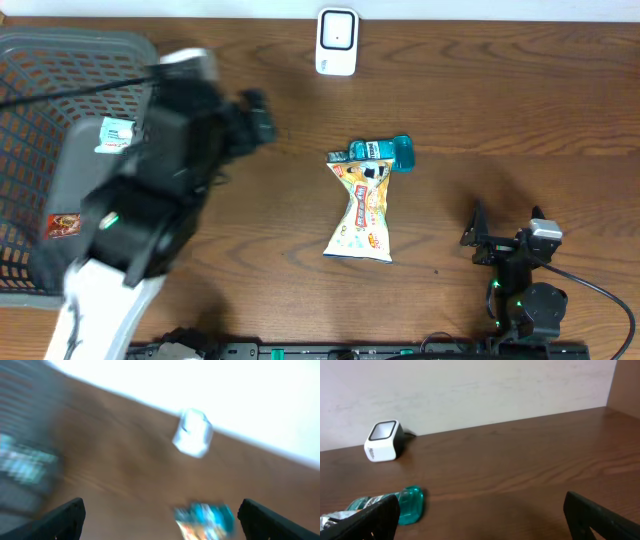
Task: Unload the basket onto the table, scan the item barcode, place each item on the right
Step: 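Release the snack bag on the table and withdraw the left gripper, then reach the left gripper into the basket and grasp the brown TOP bar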
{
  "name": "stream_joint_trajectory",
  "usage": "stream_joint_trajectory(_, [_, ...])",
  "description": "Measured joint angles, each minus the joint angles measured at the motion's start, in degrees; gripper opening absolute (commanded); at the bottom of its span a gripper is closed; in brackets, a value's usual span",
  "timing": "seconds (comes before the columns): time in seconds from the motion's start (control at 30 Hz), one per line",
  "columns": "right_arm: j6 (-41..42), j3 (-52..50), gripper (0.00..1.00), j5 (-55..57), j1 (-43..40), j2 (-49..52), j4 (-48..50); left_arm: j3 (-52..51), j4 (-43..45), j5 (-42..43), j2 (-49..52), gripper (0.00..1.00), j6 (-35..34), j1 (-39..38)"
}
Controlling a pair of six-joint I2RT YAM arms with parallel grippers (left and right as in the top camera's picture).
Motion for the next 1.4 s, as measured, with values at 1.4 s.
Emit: stream_joint_trajectory(1.4, [0.0, 0.0, 0.99, 0.0, 0.0, 0.0, 0.0, -0.81, -21.16, -5.03, 41.9, 0.98, -24.79, 53.33])
